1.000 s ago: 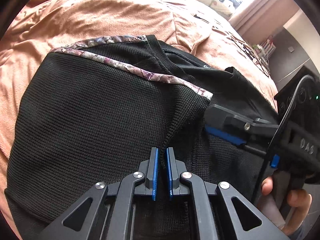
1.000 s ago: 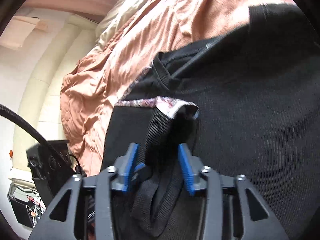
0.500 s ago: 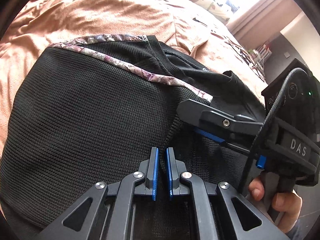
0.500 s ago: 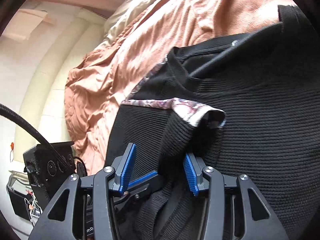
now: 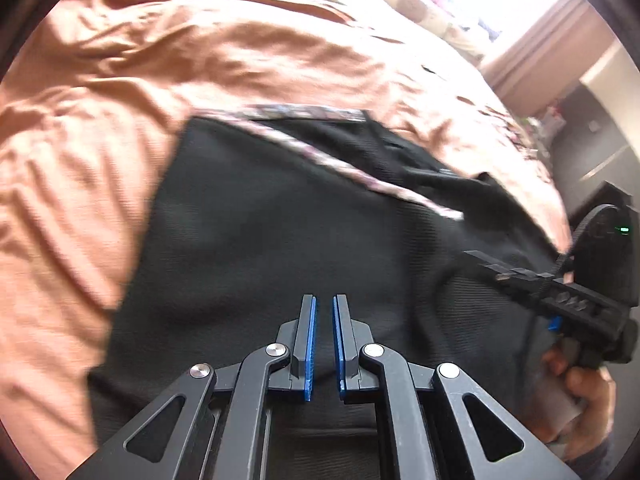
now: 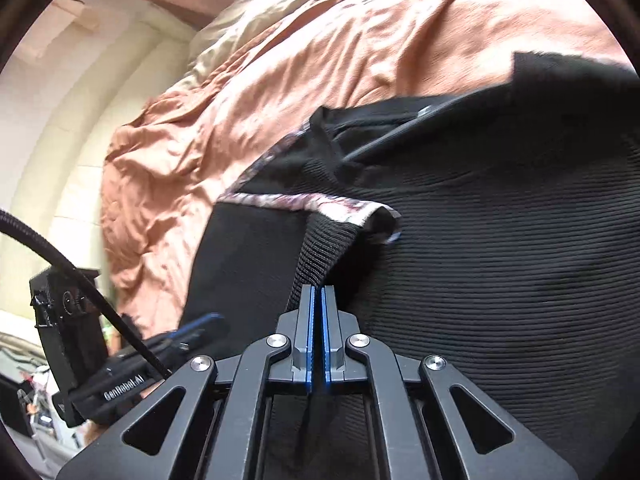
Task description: Fold small clothes
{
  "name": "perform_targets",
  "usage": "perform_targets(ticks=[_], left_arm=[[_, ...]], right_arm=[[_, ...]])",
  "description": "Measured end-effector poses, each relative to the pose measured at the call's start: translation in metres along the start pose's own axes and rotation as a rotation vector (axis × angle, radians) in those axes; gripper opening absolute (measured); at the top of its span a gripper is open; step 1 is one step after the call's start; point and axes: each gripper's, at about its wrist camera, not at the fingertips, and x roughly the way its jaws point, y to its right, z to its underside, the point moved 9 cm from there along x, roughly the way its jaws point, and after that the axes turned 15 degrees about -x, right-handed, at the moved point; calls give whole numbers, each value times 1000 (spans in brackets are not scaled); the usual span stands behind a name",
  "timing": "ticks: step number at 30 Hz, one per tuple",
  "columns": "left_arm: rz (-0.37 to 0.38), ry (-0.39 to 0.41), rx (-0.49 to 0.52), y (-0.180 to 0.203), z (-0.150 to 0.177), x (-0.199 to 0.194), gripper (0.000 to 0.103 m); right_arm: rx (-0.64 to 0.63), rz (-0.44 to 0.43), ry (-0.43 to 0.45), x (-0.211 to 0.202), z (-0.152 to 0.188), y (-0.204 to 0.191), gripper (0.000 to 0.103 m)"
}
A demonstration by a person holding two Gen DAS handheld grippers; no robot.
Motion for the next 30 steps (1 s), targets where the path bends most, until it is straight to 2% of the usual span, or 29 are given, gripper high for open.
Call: perform_targets(ticks=[5, 7, 9, 11, 14, 17, 18, 19, 23, 26, 30], left_arm=[[-95, 18, -24, -43, -6, -5, 9], [-97, 25, -40, -54, -8, -7, 9], [-79, 25, -56, -59, -9, -9, 9], [-80, 32, -52, -62, -10, -11, 9], [-78, 27, -49, -63, -9, -9, 9], [-75, 28, -39, -63, -6, -7, 9], [-72, 28, -39, -64, -6, -7, 9], [-65, 27, -42, -64, -5, -6, 9], [-30, 12, -72, -69, -6, -6, 9], [-27, 11, -77, -70, -6, -5, 9], [-40, 14, -73, -70, -6, -9, 9]], right_arm=[[-10, 52, 18, -8, -8, -1, 0], [-9, 63, 21, -10, -7, -2, 0], [-8, 44, 18, -13, -5, -9, 1], [-20, -19, 17, -13, -2, -21, 1], [-78, -49, 2, -9, 0, -44, 3], [-126, -51, -30, 4, 4, -63, 23], [-130, -49, -38, 8, 6, -66, 28], [-131, -52, -57, 14, 10, -69, 28], [-141, 12, -152, 39, 21, -56, 28], [-145, 57, -164, 33, 21, -47, 28], [-166, 166, -174, 15, 19, -40, 28]])
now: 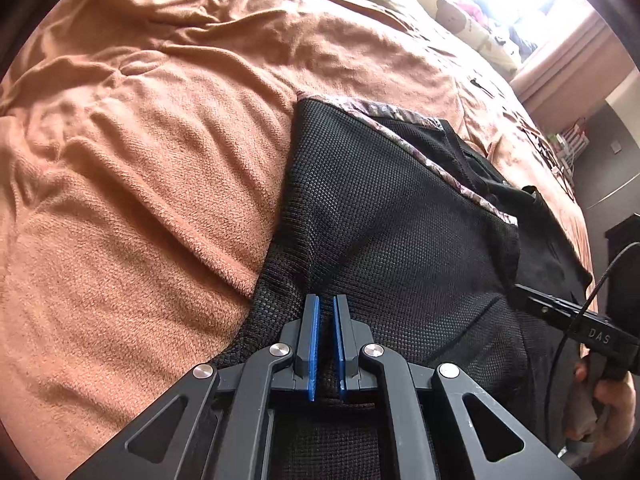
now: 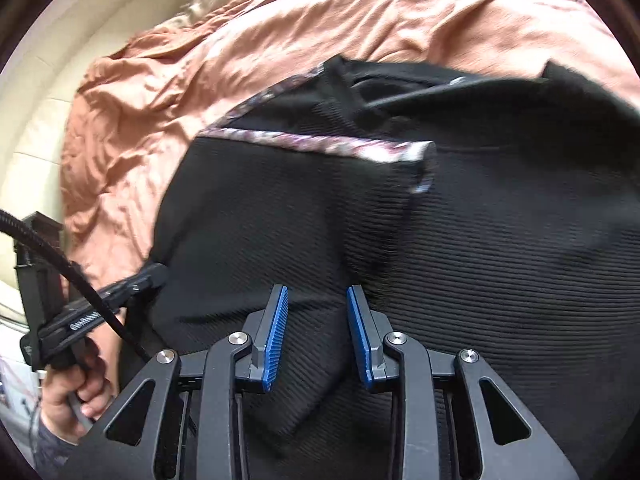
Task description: Fold small clothes
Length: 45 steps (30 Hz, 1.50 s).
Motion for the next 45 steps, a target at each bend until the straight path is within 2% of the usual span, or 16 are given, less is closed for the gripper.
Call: perform_targets(ticks=[2, 6, 8, 11, 13, 16, 22, 23, 24, 25, 26, 27, 30, 36, 42, 45], left_arm=[[-8, 12, -4, -1, 0, -6, 9], [-27, 27, -19, -11, 2, -18, 9], [-51, 23, -25, -17, 5, -20, 9], [-72, 20, -45, -28, 9, -25, 9], [-71, 25, -56, -30, 15, -33, 9], [-111, 46, -27, -29, 25, -50, 9], [-64, 91, -25, -17, 47, -96, 9], [-64, 100, -17, -14, 52, -104, 13], [-68, 110, -8, -12, 55, -112, 26], [-71, 126, 4, -8, 60, -121, 35], [-70, 148, 16, -4, 64, -131, 53], [-68, 169, 27, 0, 67, -139, 66], [-64, 232, 70, 16, 78, -165, 83], [-53, 278, 137, 44, 105, -198, 91], [-70, 322, 174, 63, 145, -225, 92], [-56, 345, 175, 70, 163, -241, 92]], right_arm=[[4, -10, 15, -8, -1, -4, 28], [-1, -107, 68, -17, 3, -29, 28], [-22, -134, 53, -11, 16, -41, 28], [-51, -98, -4, 4, 38, -48, 28], [-68, -73, -8, 4, 49, -50, 28], [-65, -57, -1, -12, 58, -53, 28], [-77, 1, 55, -68, 71, -57, 28], [-85, 19, 68, -80, 75, -58, 28], [-88, 35, 75, -86, 77, -58, 28], [-89, 51, 84, -97, 85, -59, 28], [-89, 59, 93, -106, 89, -59, 28], [-89, 67, 108, -117, 94, -59, 28], [-85, 96, 144, -146, 107, -62, 28], [-106, 171, 168, -196, 136, -76, 28], [-132, 236, 259, -251, 171, -88, 28], [-152, 267, 306, -277, 193, -95, 28]])
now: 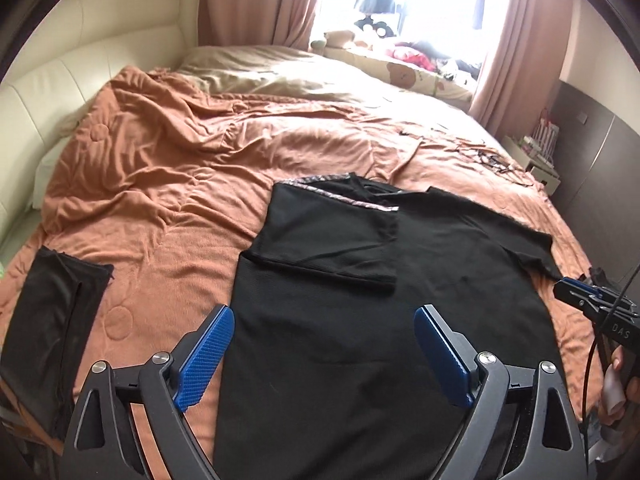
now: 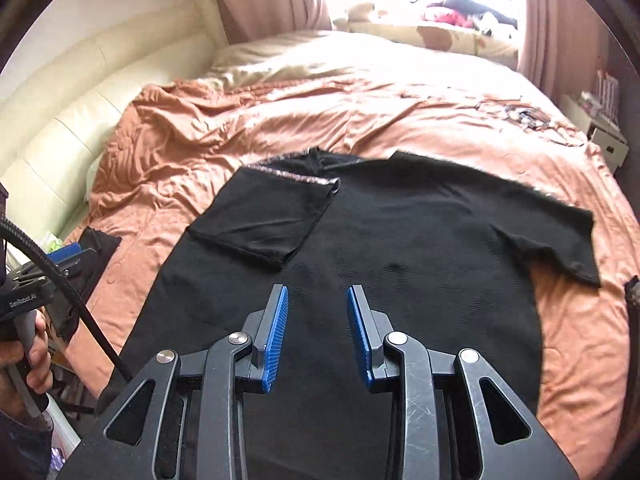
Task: Fold small clothes
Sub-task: 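Open both grippers and lift them away from the folded shirt, then grasp the other sleeve with the right gripper while the left gripper pinches the shirt body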
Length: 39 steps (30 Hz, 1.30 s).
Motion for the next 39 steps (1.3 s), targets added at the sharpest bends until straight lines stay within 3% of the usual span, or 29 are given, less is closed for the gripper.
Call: perform_targets(ticks=[9, 12, 13, 15, 21, 23, 24, 29, 32, 36, 39], left_arm=[[44, 55, -7, 25, 33, -53, 93], [60, 72, 4, 39, 45, -68, 93], [69, 72, 6, 44, 50, -72, 94], [96, 70, 11, 56, 60, -81, 103], [162, 50, 3, 94, 89, -100, 103], [161, 47, 8, 105, 98, -105, 103], [159, 50, 14, 111, 102, -107, 103], [158, 66, 50, 138, 118, -114, 103], [174, 37, 100, 158, 126, -114, 103], [196, 58, 162, 178, 133, -117, 103], [208, 18, 182, 187, 140, -104, 103]], right_arm=[[37, 51, 42, -79, 49, 5, 30], [37, 82, 90, -113, 60, 7, 88], [35, 92, 109, -123, 64, 7, 91], [47, 92, 127, -139, 73, 7, 91], [76, 120, 146, -179, 116, 20, 92], [88, 125, 152, -189, 126, 25, 95], [95, 121, 156, -196, 133, 26, 102], [133, 110, 205, -223, 157, 39, 103], [196, 101, 193, -227, 172, 57, 103], [226, 143, 189, -229, 178, 76, 103], [258, 120, 202, -226, 177, 83, 103]])
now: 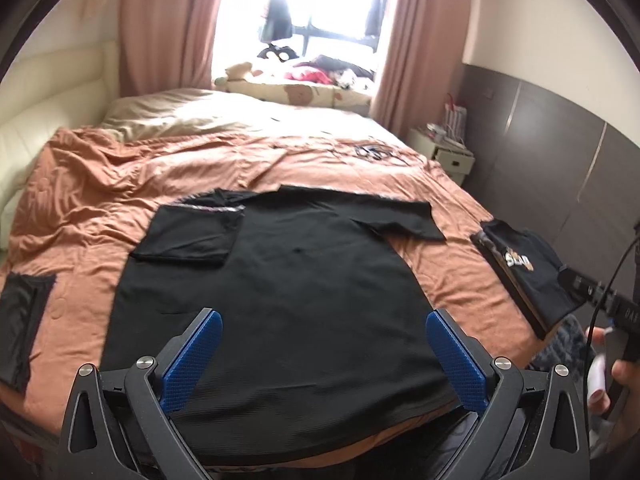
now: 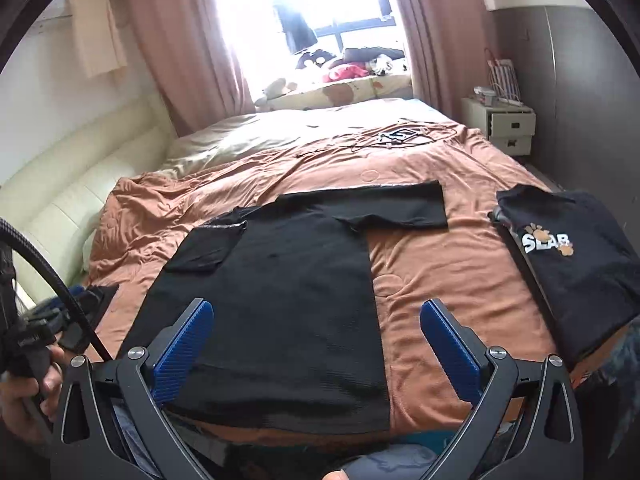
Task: Fold small clothes
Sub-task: 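Grasp the other sleeve with the right gripper while the left gripper pinches the shirt body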
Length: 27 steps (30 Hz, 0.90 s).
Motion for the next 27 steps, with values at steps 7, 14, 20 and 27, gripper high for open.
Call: perform_targets(ticks=[7, 14, 20, 27], left_arm=[[42, -48, 20, 7, -7, 37, 103], [52, -67, -43, 0, -26, 97, 102], [46, -127, -86, 2, -36, 162, 86], [48, -190, -62, 24, -39, 219, 72]], right_arm=[[50, 4, -11, 34, -8, 21, 103], [126, 37, -22, 99, -9, 60, 103], [217, 10, -42, 160, -5, 94, 101], [410, -42, -54, 228, 2, 144, 87]])
